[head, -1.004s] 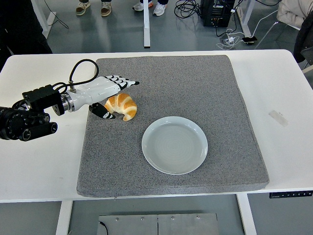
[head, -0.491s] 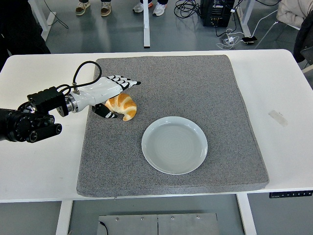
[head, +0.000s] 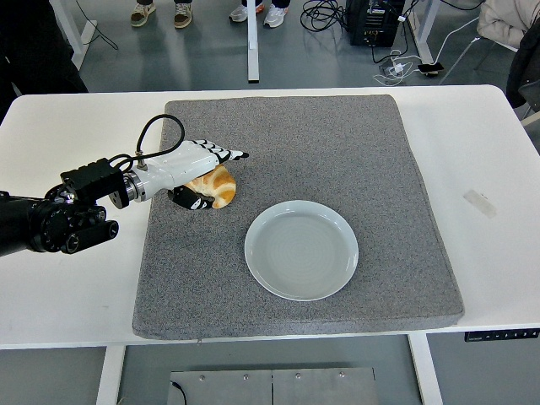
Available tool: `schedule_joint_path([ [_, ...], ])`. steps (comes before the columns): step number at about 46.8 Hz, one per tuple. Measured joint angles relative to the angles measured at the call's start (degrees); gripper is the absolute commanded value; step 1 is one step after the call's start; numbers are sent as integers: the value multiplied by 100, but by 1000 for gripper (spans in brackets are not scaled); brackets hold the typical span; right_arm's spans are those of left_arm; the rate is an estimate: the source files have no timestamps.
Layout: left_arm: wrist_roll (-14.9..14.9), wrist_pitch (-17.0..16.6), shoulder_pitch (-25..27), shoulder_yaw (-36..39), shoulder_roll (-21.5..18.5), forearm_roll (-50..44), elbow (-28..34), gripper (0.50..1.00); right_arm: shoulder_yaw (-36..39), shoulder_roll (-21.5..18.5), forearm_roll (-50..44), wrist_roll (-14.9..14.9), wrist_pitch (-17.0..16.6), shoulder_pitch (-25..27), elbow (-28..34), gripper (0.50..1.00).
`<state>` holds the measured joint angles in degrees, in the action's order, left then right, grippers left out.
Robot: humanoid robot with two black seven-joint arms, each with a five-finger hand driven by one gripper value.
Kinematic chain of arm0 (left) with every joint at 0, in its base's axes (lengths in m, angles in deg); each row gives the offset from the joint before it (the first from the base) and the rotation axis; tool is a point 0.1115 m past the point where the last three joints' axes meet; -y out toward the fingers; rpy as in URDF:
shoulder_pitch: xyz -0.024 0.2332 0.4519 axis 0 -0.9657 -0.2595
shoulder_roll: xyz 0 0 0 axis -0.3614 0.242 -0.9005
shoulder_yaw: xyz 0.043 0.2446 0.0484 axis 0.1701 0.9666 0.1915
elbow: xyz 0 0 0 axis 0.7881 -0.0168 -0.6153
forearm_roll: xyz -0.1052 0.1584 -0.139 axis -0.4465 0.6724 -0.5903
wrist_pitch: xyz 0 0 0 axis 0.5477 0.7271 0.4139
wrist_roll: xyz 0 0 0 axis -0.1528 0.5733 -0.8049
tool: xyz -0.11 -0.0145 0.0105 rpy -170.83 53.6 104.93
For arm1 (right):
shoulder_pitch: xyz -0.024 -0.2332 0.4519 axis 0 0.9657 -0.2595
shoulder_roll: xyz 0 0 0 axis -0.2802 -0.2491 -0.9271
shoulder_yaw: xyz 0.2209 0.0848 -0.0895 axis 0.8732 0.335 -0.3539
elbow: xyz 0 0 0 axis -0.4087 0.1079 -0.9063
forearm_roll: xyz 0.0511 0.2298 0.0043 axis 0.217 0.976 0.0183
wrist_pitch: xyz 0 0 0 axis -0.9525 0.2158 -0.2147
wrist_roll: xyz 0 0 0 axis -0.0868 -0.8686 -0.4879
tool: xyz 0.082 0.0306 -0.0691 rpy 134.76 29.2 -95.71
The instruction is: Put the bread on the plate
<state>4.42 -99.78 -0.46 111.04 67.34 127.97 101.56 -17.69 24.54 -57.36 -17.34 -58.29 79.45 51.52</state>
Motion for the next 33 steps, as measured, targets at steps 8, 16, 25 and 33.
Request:
schedule_joint_path([
  [8, 8, 23, -20, 5, 4, 0, -81, 799, 0, 0, 0, 0, -1, -3, 0, 1000],
  [16, 9, 143, -50, 2, 10, -8, -158, 757, 0, 0, 0, 0, -1, 0, 0, 1000],
  [25, 10, 271, -50, 3, 10, -6, -160, 678, 0, 0, 0, 0, -1, 0, 0, 1000],
  [33, 10, 445, -50, 12, 5, -2, -160, 545, 0, 0, 0, 0, -1, -2, 0, 1000],
])
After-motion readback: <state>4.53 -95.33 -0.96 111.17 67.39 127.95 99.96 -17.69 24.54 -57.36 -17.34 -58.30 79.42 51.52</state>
